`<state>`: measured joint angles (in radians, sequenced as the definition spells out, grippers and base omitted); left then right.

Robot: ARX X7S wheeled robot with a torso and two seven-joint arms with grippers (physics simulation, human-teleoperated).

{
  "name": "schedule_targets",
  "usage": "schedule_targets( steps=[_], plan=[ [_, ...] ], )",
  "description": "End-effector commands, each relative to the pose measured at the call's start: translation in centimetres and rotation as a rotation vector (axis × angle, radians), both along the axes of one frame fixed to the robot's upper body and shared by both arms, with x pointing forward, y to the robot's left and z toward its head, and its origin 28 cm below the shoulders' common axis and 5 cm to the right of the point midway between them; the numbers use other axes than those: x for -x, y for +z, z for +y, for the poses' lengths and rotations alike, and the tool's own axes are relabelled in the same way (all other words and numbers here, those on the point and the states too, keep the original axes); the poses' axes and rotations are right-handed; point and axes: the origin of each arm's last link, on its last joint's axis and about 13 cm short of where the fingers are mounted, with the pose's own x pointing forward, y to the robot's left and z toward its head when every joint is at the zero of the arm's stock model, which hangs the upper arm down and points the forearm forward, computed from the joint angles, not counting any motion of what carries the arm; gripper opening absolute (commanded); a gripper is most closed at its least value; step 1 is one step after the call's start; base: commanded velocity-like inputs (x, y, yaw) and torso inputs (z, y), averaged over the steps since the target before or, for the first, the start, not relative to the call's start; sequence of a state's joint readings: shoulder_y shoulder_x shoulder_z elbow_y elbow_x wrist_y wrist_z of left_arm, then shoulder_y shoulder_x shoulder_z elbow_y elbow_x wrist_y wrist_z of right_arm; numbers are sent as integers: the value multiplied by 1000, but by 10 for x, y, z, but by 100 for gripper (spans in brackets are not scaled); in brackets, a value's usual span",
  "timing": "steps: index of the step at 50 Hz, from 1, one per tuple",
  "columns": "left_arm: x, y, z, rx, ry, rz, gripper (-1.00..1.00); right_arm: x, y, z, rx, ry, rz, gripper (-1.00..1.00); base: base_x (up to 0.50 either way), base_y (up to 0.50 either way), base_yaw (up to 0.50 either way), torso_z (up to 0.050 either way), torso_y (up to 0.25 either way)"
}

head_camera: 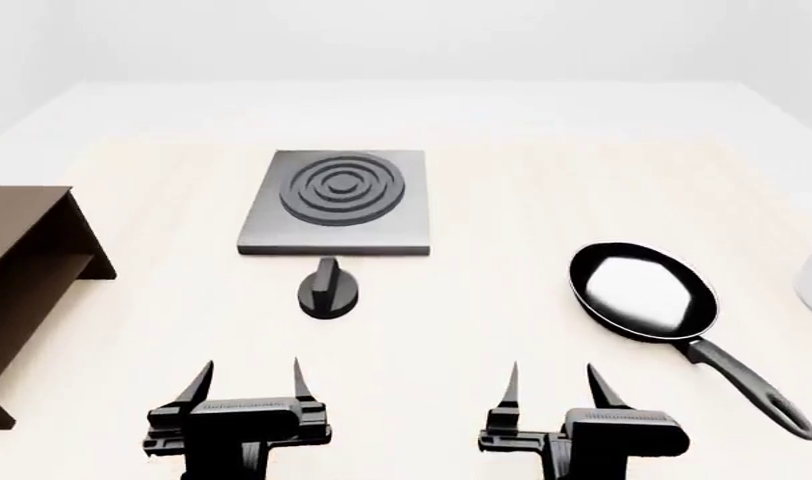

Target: Turn on the stove and put the frying pan on it.

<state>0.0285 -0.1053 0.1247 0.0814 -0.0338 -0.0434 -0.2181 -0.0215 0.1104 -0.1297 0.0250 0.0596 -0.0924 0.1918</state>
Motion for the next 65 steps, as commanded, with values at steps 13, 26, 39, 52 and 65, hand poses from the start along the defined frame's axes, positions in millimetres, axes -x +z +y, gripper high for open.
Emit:
schedule_targets(
  steps=[13,26,39,52,65],
  plan=[
    [-2,0,1,2,-4,9,100,-4,0,1,6,-5,19,100,241,0,0,0,0],
    [-3,-3,1,5,-3,29,100,-1,0,1,3,8,-3,100,120,0,0,0,0],
    [-5,-6,2,-16,3,46,100,-2,-1,1,5,4,9,100,200,0,0,0,0],
    [-12,-36,17,-95,94,144,100,-2,-2,1,11,5,14,100,0,0,0,0,0],
    [-27,-32,26,-66,173,130,100,-2,-4,2,16,11,21,100,0,0,0,0,0]
  ],
)
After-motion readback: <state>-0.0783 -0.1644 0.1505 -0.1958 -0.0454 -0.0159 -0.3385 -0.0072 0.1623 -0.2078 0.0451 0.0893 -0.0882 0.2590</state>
